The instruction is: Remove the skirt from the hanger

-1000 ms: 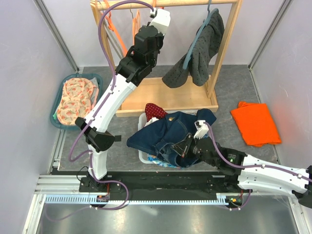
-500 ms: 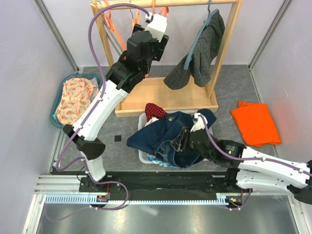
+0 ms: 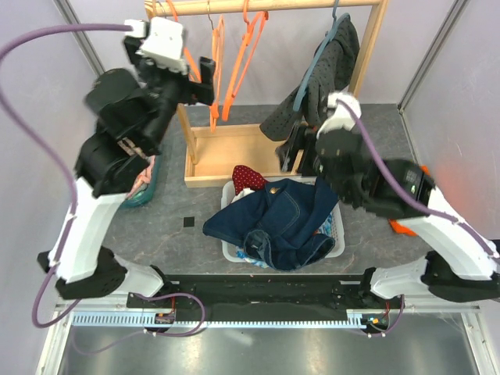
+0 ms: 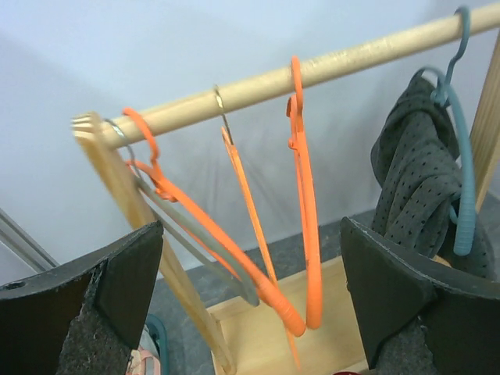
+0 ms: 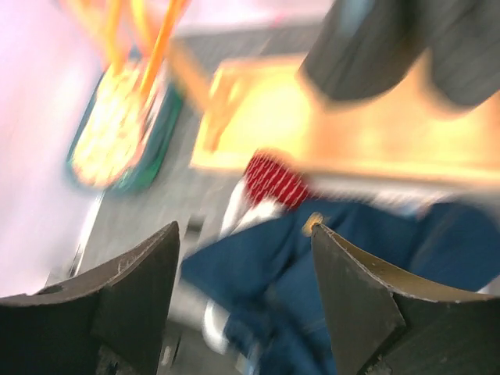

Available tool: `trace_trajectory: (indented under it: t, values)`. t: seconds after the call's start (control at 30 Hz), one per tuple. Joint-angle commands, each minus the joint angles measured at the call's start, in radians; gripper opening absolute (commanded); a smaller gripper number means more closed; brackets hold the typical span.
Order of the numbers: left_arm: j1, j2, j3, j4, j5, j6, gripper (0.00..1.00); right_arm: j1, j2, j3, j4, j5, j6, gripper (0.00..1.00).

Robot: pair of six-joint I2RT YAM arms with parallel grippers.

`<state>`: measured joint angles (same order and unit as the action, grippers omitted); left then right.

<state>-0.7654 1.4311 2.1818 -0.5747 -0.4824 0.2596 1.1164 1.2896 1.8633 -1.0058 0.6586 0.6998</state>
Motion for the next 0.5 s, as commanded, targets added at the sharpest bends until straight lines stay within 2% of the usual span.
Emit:
trace_trajectory:
  t: [0.0, 0.07, 0.1, 0.13, 0.17, 0.2, 0.23, 0.3, 0.33, 0.47]
  values:
    - [-0.002, -0.061, -0.037, -0.01, 0.048, -0.005, 0.99, -0.145, 0.152, 0.31, -0.131, 0.209, -0.164, 0.75]
    - [-0.003, -0.092, -0.048, -0.022, 0.06, 0.0, 1.0, -0.193, 0.221, 0.438, -0.117, 0.257, -0.245, 0.75]
    - [-0.003, -0.104, -0.066, -0.025, 0.067, 0.004, 1.0, -0.26, 0.272, 0.463, -0.085, 0.271, -0.275, 0.74]
    - [-0.003, -0.13, -0.077, -0.03, 0.074, 0.006, 1.0, -0.314, 0.29, 0.479, -0.065, 0.227, -0.307, 0.75]
    - [-0.003, -0.141, -0.088, -0.033, 0.08, 0.007, 1.0, -0.373, 0.298, 0.482, -0.039, 0.154, -0.313, 0.75]
    - [-0.003, -0.152, -0.109, -0.034, 0.085, 0.009, 1.0, -0.489, 0.295, 0.47, 0.023, 0.066, -0.309, 0.75]
    - [-0.003, -0.162, -0.12, -0.036, 0.084, 0.012, 1.0, -0.536, 0.292, 0.455, 0.051, -0.086, -0.293, 0.75]
    - [-0.003, -0.184, -0.145, -0.036, 0.082, 0.018, 1.0, -0.637, 0.286, 0.418, 0.12, -0.187, -0.257, 0.75]
    - [-0.003, -0.187, -0.151, -0.036, 0.082, 0.021, 1.0, -0.664, 0.292, 0.425, 0.13, -0.264, -0.246, 0.74]
    - [-0.003, -0.204, -0.177, -0.04, 0.087, 0.015, 0.99, -0.73, 0.344, 0.476, 0.165, -0.413, -0.22, 0.73]
